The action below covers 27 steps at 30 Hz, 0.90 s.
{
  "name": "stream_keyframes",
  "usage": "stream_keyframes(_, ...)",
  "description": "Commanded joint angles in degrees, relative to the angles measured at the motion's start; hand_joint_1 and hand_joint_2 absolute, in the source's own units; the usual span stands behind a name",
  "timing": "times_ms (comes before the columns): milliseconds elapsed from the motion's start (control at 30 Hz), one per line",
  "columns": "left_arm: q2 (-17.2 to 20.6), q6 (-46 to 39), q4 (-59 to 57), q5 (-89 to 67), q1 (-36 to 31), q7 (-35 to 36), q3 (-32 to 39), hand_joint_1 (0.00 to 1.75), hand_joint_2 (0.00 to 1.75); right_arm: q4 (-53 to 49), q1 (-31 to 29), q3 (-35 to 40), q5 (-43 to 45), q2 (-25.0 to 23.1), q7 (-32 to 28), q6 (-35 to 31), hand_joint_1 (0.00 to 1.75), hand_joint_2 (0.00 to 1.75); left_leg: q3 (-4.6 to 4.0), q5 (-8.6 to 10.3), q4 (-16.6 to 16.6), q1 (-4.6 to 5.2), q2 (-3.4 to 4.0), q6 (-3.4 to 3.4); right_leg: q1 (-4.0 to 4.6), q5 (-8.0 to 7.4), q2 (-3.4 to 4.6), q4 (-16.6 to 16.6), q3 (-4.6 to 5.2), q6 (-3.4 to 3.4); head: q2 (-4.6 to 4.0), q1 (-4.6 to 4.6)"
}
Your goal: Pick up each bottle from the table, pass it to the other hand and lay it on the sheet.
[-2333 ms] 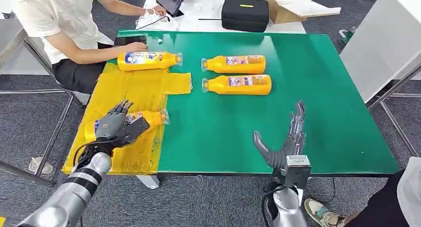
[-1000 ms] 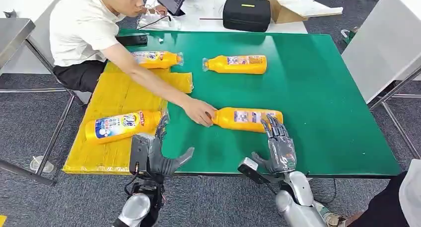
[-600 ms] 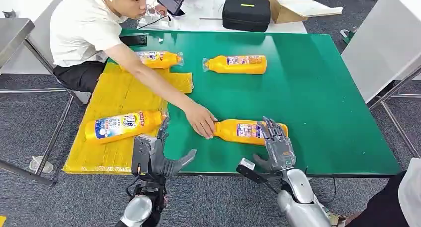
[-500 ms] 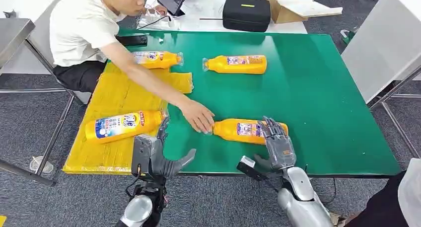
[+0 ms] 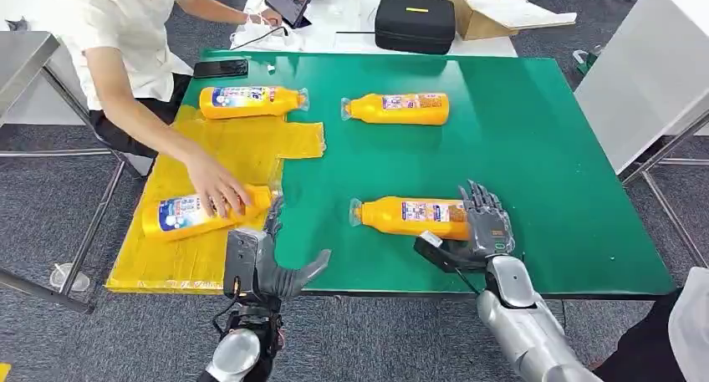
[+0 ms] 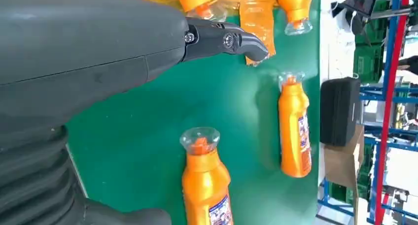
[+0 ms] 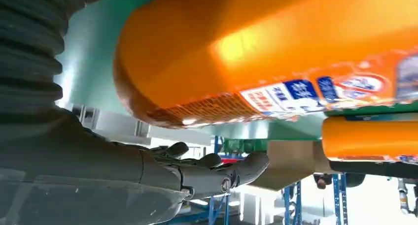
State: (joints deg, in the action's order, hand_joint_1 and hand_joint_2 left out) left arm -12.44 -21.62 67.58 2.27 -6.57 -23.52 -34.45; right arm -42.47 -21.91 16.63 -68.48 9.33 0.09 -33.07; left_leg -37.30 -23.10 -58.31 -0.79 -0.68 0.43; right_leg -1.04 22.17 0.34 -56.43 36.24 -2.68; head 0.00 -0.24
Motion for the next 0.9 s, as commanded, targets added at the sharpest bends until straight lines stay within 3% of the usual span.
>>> stream_keyframes(33, 0.5, 0.0, -3.6, -0.2, -2.1, -0.1, -0.6, 0.00, 1.75, 7.2, -2.7, -0.1, -1.1, -0.3, -0.5, 0.5, 0.00, 1.75, 0.30, -0.08, 0.0, 0.00, 0.03, 0.02, 0.03, 0.09, -0.05, 0.0, -0.31, 0.11, 0.00, 0.00)
stream_keyframes(567, -0.1, 0.9, -6.1, 2.9, -3.2, -1.2, -1.2, 0.00, 1.75, 17.0, -4.3, -1.5, 5.6, -0.7, -7.6, 7.2, 0.00, 1.75, 0.57, -0.07, 0.1, -0.04, 0.05, 0.01, 0.08, 0.07, -0.15, 0.1, -0.56, 0.15, 0.00, 0.00)
stream_keyframes(600, -0.2, 0.9, -6.2, 3.3, -3.3, -1.2, -1.2, 0.00, 1.75, 17.8, -4.7, -1.5, 5.7, -0.7, -7.7, 7.7, 0.28, 1.75, 0.57, -0.06, 0.1, -0.04, 0.08, 0.01, 0.08, 0.04, -0.10, 0.1, -0.52, 0.12, 0.00, -0.02)
stream_keyframes(633, -0.2, 1.1, -6.4, 3.6, -3.5, -1.3, -1.4, 0.00, 1.75, 18.5, -5.1, -1.6, 5.9, -0.6, -8.1, 7.7, 0.80, 1.75, 0.65, -0.07, 0.1, -0.05, 0.05, 0.02, 0.10, 0.05, -0.15, 0.1, -0.62, 0.14, 0.00, 0.00)
stream_keyframes(667, -0.2, 1.1, -6.5, 3.7, -3.6, -1.3, -1.4, 0.00, 1.75, 18.7, -5.2, -1.6, 6.0, -0.5, -8.3, 7.6, 0.80, 1.75, 0.67, -0.05, 0.1, -0.04, 0.09, 0.01, 0.08, 0.03, -0.07, 0.1, -0.59, 0.12, 0.00, 0.00)
stream_keyframes(700, -0.2, 1.1, -6.5, 3.8, -3.6, -1.3, -1.4, 0.00, 1.75, 18.9, -5.2, -1.6, 6.0, -0.5, -8.3, 7.9, 1.34, 1.75, 0.64, -0.06, 0.1, -0.04, 0.11, 0.01, 0.07, 0.01, 0.00, 0.1, -0.55, 0.10, 0.00, 0.00)
stream_keyframes(733, -0.2, 1.2, -6.6, 3.9, -3.8, -1.3, -1.6, 0.00, 1.75, 19.7, -5.7, -1.5, 5.9, -0.3, -8.1, 8.8, 1.73, 1.75, 0.70, -0.06, 0.1, -0.02, 0.12, 0.02, 0.06, 0.01, 0.00, 0.1, -0.60, 0.13, 0.00, -0.04)
stream_keyframes(900, -0.2, 1.1, -7.0, 4.0, -4.1, -1.4, -1.8, 0.00, 1.75, 20.5, -6.1, -1.6, 6.2, -0.4, -8.5, 9.8, 1.75, 1.75, 0.77, 0.02, 0.1, -0.05, 0.02, 0.04, 0.09, -0.05, -0.10, 0.2, -0.69, 0.14, 0.02, 0.00)
